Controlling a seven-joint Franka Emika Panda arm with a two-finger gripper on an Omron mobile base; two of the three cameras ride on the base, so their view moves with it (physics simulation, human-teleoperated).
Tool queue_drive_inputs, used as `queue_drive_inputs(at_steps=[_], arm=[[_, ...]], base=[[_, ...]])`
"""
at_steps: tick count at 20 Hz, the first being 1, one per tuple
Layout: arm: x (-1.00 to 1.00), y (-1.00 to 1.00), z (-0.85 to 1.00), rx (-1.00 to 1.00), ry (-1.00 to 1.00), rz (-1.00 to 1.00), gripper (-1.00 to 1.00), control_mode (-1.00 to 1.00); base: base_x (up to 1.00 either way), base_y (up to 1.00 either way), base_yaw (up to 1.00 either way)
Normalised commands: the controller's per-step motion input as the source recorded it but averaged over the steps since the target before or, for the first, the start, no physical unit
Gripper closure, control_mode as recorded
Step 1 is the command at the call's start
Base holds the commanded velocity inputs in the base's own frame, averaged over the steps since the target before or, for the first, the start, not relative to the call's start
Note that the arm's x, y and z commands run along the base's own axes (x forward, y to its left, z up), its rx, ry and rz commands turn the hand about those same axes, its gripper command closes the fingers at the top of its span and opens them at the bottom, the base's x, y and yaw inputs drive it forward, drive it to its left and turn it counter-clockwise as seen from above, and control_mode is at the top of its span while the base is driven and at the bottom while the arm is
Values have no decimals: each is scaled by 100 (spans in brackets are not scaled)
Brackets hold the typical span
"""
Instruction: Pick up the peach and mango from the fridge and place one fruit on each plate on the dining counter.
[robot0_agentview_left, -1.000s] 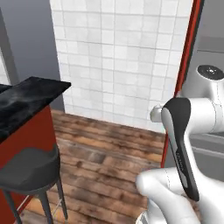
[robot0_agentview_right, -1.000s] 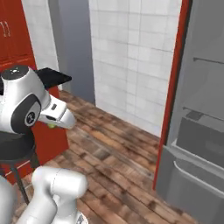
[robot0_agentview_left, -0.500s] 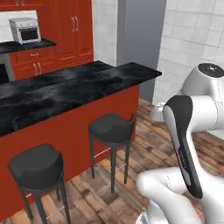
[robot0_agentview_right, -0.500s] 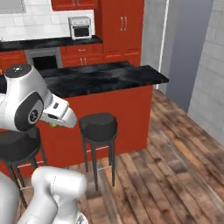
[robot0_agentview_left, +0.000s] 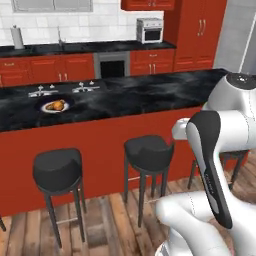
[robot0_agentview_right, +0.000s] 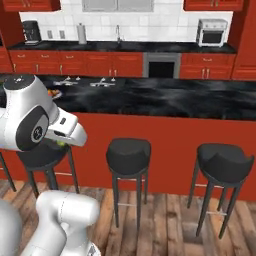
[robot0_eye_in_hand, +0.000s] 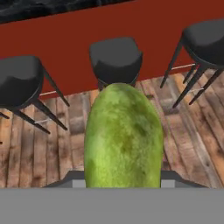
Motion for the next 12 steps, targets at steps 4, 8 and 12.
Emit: queue_drive_inputs(at_steps=[4, 8, 12], arm=[[0, 0, 0, 0, 0, 0, 100, 100], [0, 0, 0, 0, 0, 0, 100, 100], [0, 0, 0, 0, 0, 0, 100, 100]], base=[[5, 100, 40], [2, 100, 36], [26, 100, 31]])
